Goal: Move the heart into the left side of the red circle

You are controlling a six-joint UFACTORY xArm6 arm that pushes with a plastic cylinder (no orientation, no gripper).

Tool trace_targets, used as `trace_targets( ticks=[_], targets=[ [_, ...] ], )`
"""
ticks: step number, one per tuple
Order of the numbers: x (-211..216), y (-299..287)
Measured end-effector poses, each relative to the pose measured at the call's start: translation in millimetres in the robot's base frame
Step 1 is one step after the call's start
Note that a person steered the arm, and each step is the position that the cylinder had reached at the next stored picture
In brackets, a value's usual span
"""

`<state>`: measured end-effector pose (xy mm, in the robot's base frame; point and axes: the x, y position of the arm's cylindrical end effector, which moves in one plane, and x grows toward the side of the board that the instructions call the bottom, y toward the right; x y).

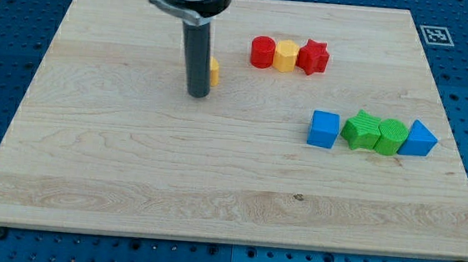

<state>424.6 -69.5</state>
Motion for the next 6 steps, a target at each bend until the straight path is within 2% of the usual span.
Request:
trace_targets(
  ticks=[1,2,3,6],
  targets=[
    [-8,-3],
    [-42,16],
    [-58,17],
    [-75,30]
  ],
)
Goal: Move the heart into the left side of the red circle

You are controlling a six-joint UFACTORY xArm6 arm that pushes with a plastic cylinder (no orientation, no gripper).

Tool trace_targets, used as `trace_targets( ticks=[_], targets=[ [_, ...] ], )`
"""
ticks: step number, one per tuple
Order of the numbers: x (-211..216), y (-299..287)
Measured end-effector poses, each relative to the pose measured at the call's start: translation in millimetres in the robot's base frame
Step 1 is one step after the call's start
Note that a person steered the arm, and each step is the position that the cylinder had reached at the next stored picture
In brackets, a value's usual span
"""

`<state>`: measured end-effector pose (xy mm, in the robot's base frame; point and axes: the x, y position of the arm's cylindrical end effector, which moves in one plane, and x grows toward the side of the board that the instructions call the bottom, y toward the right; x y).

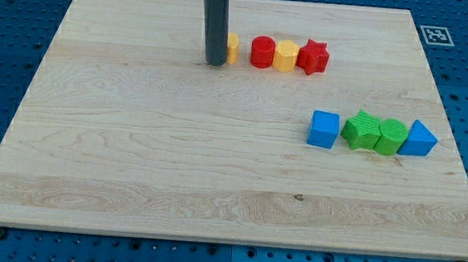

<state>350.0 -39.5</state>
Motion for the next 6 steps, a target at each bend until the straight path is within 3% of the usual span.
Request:
trace_targets(
  ticks=[2,4,5,6],
  targets=[
    [-2,-7],
    [-51,-26],
    [-21,-23],
    [-22,-24]
  ],
)
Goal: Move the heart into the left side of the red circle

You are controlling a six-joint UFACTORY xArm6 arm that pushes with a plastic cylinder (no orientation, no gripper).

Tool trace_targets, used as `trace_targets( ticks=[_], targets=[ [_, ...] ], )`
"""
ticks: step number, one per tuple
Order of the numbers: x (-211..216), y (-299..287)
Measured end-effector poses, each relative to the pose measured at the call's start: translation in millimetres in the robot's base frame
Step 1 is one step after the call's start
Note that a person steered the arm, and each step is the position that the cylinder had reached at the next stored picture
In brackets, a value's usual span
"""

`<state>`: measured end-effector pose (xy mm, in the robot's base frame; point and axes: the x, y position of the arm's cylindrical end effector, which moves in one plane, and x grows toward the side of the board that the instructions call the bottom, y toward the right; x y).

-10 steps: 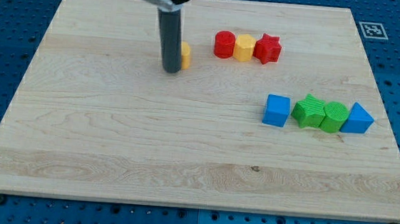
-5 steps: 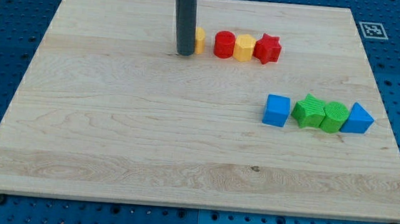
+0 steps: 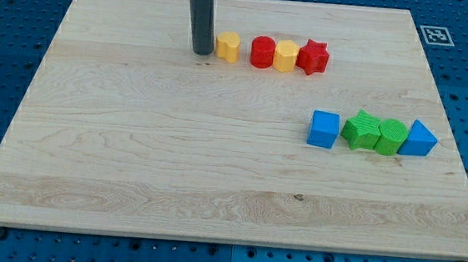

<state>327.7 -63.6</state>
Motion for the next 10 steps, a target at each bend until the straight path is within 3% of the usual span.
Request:
trace_targets(
  ticks=[6,8,10],
  targets=[
    [0,5],
    [-29,7],
    [-13,19]
  ],
)
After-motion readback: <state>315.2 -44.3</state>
